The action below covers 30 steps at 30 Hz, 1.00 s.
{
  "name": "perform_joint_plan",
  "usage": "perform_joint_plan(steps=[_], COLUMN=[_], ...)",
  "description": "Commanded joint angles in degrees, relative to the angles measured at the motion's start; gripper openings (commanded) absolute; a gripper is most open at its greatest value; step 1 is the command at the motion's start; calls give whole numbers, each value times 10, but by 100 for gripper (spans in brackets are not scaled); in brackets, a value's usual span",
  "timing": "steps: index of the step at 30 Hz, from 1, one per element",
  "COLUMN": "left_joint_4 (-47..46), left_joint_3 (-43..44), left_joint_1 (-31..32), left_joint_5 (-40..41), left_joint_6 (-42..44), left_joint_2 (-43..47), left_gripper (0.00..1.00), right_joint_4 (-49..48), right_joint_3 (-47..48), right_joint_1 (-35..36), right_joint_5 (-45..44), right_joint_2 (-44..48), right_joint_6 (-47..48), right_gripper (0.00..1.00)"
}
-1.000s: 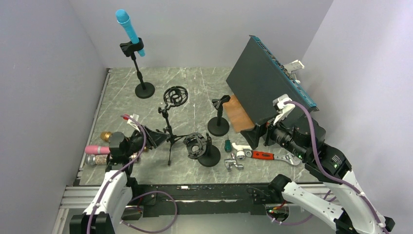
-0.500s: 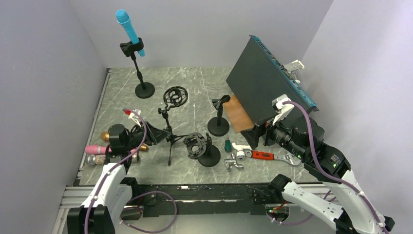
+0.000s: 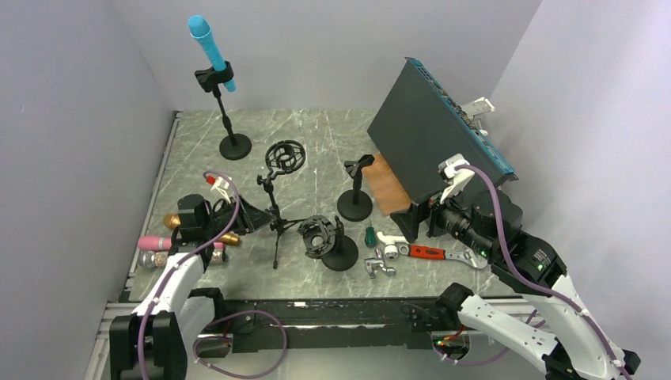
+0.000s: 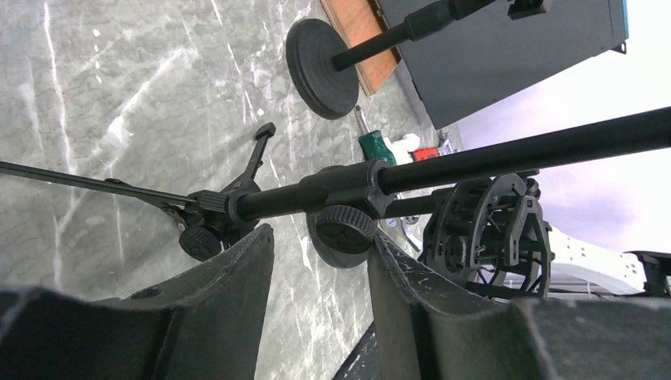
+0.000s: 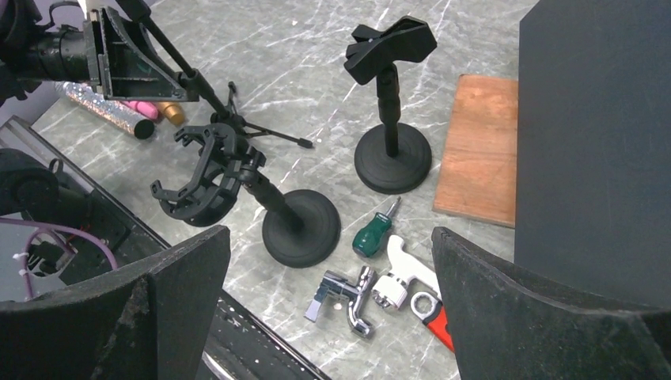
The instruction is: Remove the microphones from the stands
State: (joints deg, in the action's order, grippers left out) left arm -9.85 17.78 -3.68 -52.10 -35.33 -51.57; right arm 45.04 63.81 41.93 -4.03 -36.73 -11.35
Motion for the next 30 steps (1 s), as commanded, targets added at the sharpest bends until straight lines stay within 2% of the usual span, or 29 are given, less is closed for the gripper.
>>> perform_joint_plan(steps=[1,5,9,14,23,26,30], left_joint_4=[-61,-90,-78,-58,-123,-128,-194], left_joint_3=[13,10,24,33,15,11,-10], left_joint_1=[-3,-4,-14,-20,-22,-22,-22], left_joint_5=[-39,-52,-60,-66,-82,-83,-99], left_joint_6=[-7,-21,-18,-13,-64,-69,-107], left_joint_2=[-14,-19,-20,-21,-34,-37,-50], left_gripper=[51,54,56,51,49,42,36], right_joint_4=[-10,-11,-14,-19,-34,-34,-36], right_joint_3=[-3,2,8,3,-4,1,-2], right_joint_1=[1,2,1,1,1,1,1], right_joint_5=[-4,-1,2,3,18,17,16], right_joint_2=[-4,-12,-18,-16,-17,-19,-17], right_joint_6=[6,6,7,4,-4,-3,-2], right_gripper=[100,100,100,100,100,100,100])
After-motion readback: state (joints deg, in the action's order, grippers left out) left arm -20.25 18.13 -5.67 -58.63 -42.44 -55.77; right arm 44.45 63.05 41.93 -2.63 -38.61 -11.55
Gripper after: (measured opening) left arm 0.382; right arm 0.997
